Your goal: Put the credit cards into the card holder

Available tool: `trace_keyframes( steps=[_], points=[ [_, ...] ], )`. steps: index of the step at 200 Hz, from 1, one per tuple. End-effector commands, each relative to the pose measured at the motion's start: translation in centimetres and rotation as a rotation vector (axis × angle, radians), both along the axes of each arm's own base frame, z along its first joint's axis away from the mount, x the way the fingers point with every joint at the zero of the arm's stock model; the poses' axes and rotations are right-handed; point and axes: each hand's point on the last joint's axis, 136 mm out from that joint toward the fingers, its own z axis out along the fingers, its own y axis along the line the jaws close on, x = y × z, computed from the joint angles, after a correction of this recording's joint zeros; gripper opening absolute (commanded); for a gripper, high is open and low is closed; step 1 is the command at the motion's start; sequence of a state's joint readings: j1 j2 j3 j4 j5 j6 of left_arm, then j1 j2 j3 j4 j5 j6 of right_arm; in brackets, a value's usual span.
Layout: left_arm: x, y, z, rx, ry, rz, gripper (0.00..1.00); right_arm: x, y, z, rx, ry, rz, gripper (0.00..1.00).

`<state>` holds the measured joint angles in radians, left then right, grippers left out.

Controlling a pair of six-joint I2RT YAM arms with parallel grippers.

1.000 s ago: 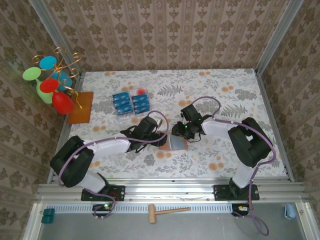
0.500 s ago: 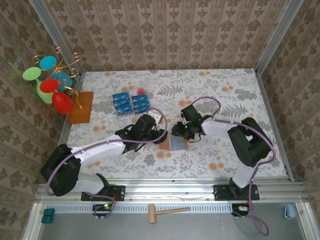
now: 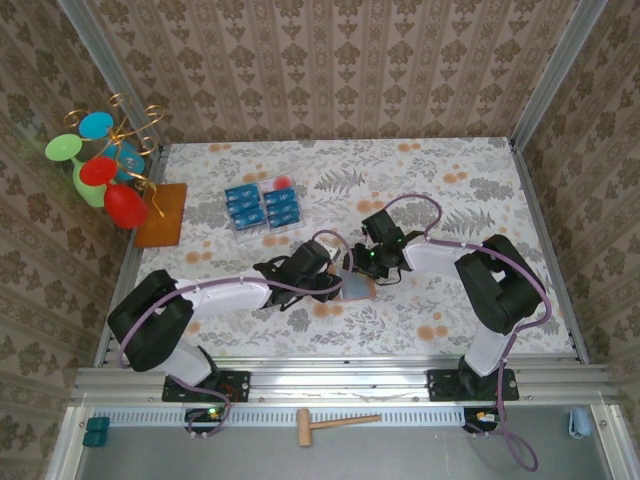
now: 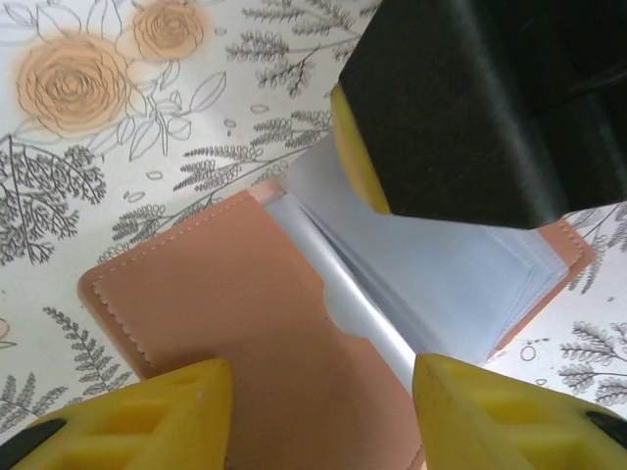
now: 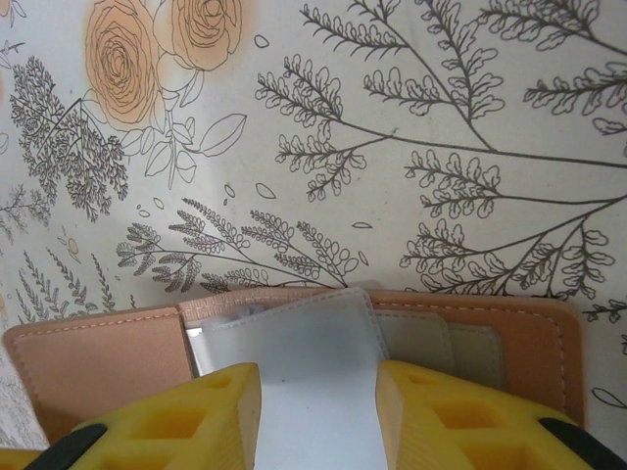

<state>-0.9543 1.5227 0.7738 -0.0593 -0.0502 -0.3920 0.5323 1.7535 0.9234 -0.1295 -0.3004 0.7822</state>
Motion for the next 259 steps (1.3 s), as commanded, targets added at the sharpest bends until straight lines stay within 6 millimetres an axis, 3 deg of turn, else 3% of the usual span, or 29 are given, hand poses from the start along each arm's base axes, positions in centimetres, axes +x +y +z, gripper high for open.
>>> trace_keyframes(
  steps=[1,60,150,259],
  points=[
    [-0.2,0.5,-1.5,0.032,0.021,0.009,0.49,-1.2,-0.5,-1.0,-0.014,0.044,-0.001,0.37],
    [0.3,1.2,-2.4,0.000,0.002,0.019,0.48,-1.9,0.5,-1.1,0.027,0.060,0.000,0.37],
    [-0.7,0.3,-0.6,-0.122,-0.060,-0.068,0.69,-1.8,0.7,-1.0,0.017,0.059,-0.006,0.37],
    [-0.8,-1.3,-1.2,-0.111,-0.043,-0.133,0.78,-1.7,0.8,-0.9,0.016,0.059,-0.008,0.37]
  ],
)
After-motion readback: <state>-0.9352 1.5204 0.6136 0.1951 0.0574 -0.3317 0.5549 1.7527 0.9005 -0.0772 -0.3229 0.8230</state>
